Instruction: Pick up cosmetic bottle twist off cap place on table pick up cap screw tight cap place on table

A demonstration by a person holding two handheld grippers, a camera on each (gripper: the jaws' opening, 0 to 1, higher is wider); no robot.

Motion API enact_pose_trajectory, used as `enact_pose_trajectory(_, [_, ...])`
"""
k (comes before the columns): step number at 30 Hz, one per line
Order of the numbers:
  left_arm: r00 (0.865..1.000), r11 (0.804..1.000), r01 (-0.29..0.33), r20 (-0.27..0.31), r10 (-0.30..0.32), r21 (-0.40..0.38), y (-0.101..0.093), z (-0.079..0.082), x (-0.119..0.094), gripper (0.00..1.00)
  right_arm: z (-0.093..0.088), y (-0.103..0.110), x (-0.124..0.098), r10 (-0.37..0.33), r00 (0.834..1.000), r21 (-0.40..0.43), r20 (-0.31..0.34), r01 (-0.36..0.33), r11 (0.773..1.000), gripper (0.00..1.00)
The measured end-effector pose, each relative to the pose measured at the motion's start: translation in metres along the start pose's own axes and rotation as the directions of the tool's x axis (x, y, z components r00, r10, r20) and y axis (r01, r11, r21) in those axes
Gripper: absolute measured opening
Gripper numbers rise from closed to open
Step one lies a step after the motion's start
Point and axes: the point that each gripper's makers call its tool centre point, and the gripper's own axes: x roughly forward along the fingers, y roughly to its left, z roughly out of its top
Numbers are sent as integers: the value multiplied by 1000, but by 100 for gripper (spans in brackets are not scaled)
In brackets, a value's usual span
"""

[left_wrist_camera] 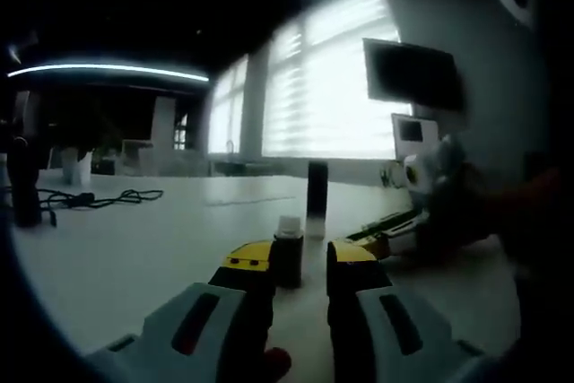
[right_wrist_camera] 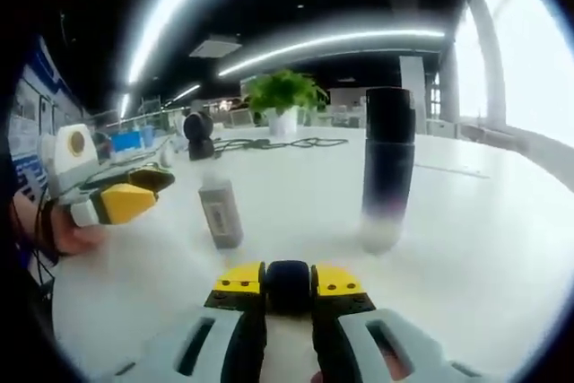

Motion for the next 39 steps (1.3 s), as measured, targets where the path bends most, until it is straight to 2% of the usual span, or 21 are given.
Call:
enact_pose_trajectory(5, [1000,1000,1,-2,-1,4,-1,0,0,13,2,2,-1,12,1000,9,12,-13,1000,22])
enact_pose_trajectory(11, [1000,1000,1,-5,-1,4,-1,-1,0,13,3,0,-3,9,1000,15,26,-9,1000,21])
enact_pose_trajectory(18, [1000,1000,-3,-7,3,-10,0,-1,-1,13,11,4,-15,20,996,12,93,-21,1000,24])
enact_pose_trajectory(20, [1000,1000,-7,-7,7,-16,1,-1,-2,13,15,5,-19,26,993,22,115,-29,999,26])
enact_pose_trajectory(23, [1000,1000,-14,-2,14,23,-3,3,-5,13,20,6,-28,37,988,39,151,-43,998,29])
enact_pose_trajectory(26, [1000,1000,-17,-1,17,17,-1,4,-9,14,27,4,-40,26,977,73,209,-42,996,29])
enact_pose_trajectory(34, [1000,1000,-27,1,27,14,9,13,-16,16,38,2,-63,9,963,83,269,-33,996,31])
enact_pose_trajectory(39, [999,999,-33,3,33,12,12,12,-21,17,47,6,-77,20,953,51,301,-38,998,32])
